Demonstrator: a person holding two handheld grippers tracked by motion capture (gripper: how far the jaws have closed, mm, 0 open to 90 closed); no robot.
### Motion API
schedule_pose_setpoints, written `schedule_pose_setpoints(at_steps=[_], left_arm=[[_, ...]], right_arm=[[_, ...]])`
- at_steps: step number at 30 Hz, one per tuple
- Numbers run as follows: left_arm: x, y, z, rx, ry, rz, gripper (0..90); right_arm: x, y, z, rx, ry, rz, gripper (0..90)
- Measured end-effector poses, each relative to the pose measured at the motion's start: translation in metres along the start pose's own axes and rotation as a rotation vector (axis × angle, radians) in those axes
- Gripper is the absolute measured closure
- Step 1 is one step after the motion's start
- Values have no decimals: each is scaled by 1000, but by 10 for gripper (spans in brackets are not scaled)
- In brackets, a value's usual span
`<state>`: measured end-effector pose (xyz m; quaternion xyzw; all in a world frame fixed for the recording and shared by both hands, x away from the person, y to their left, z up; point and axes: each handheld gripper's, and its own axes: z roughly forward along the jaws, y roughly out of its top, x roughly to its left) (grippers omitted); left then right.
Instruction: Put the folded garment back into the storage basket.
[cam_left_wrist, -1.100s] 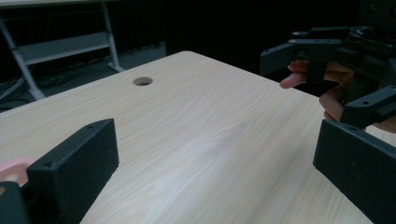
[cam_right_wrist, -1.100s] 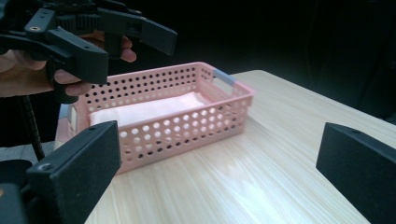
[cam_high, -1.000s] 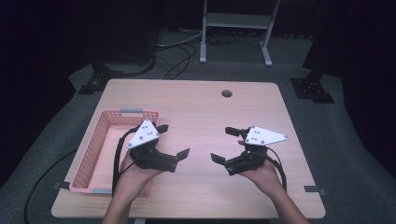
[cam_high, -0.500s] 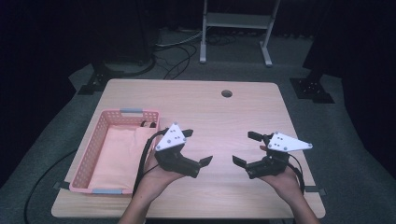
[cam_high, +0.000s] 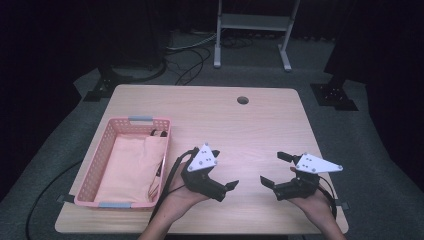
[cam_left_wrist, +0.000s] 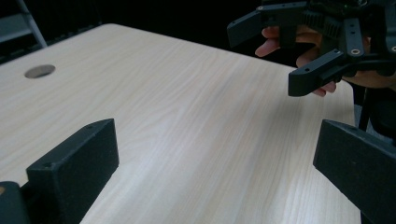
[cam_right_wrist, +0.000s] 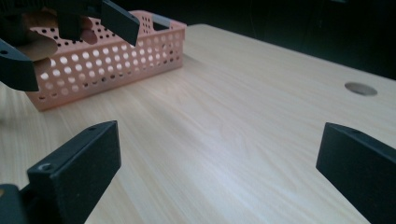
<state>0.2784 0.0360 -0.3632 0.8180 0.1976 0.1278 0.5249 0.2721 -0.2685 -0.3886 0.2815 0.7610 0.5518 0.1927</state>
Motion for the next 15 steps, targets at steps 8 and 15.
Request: schedule_pose_setpoints(at_steps=[8, 15], left_arm=[[-3, -16, 20, 103, 16, 10, 0], [-2, -36, 31, 191, 18, -3, 0]], right_arm=[[-7, -22, -3, 84, -40, 5, 0], [-13, -38, 3, 209, -81, 7, 0]])
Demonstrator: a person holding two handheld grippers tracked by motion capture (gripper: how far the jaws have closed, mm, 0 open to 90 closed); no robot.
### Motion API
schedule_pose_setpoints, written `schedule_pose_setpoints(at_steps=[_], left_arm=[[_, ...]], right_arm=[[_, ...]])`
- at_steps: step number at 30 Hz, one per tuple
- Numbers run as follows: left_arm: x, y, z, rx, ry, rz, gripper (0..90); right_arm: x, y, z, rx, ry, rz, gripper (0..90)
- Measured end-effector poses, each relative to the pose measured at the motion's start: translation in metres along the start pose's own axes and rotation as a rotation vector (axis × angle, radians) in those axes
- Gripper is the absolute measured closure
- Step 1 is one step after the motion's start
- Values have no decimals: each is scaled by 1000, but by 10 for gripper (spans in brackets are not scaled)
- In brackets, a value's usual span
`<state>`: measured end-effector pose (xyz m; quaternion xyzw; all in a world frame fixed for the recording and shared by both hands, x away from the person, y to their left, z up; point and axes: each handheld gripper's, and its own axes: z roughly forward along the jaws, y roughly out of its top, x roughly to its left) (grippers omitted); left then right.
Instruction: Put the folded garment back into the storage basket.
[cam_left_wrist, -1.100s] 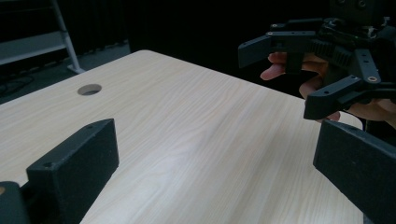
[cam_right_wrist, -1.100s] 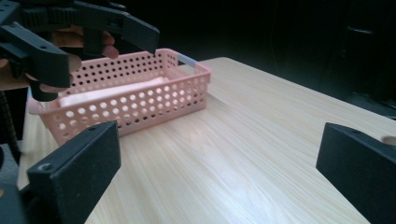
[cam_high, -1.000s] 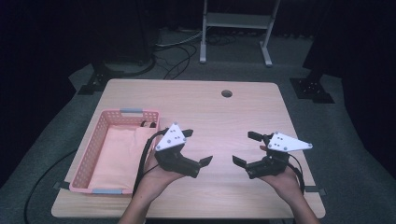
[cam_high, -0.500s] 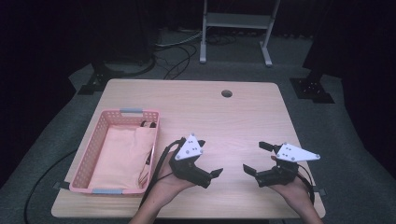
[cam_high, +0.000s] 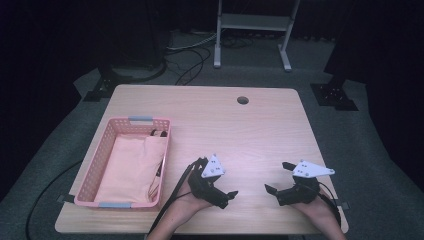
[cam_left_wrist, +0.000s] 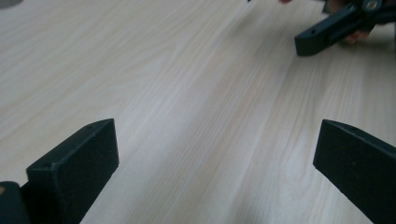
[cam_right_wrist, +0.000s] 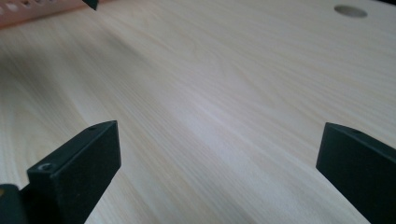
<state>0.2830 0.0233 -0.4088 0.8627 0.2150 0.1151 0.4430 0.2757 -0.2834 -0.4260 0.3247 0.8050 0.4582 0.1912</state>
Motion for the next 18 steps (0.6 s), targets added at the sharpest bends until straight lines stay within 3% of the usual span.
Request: schedule_pose_setpoints(at_steps=[11, 18], left_arm=[[2, -21, 17, 142, 14, 9, 0], [3, -25, 20, 180, 24, 14, 0]], right_arm=[[-3, -11, 10, 182, -14, 27, 0], [-2, -15, 15, 232, -16, 16, 0]])
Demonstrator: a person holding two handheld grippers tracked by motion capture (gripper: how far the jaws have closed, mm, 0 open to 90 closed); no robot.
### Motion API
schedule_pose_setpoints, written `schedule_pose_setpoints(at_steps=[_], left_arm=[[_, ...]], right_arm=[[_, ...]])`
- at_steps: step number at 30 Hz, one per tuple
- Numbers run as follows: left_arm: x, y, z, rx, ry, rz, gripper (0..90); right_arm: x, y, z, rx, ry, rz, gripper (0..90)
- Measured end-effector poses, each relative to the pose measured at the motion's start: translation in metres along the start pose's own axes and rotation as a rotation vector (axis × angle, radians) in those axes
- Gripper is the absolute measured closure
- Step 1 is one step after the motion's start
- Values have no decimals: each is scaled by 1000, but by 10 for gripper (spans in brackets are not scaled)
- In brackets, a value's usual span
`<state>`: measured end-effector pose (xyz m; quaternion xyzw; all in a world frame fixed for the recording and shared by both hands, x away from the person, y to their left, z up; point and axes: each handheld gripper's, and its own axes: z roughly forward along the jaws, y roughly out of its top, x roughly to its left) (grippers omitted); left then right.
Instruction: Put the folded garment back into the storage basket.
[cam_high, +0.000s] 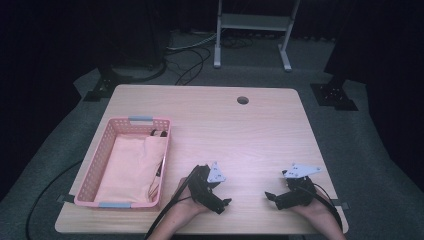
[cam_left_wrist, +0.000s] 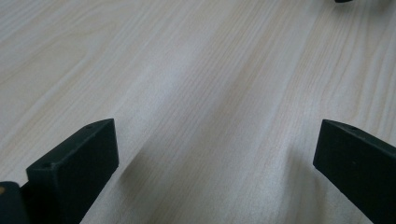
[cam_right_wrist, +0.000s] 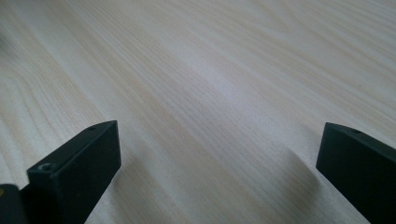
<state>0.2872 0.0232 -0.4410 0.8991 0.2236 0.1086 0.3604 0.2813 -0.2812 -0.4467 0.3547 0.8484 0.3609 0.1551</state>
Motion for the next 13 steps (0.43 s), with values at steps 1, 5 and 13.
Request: schedule_pose_setpoints(at_steps=[1, 5, 13], left_arm=[[0, -1, 1, 7, -4, 0, 0], [-1, -1, 2, 15, -20, -4, 0], [-1, -3, 3, -8, -25, -3, 0]], right_arm=[[0, 0, 0, 8, -1, 3, 0], [-1, -1, 2, 23, 5, 12, 0], [-1, -2, 2, 12, 3, 15, 0]])
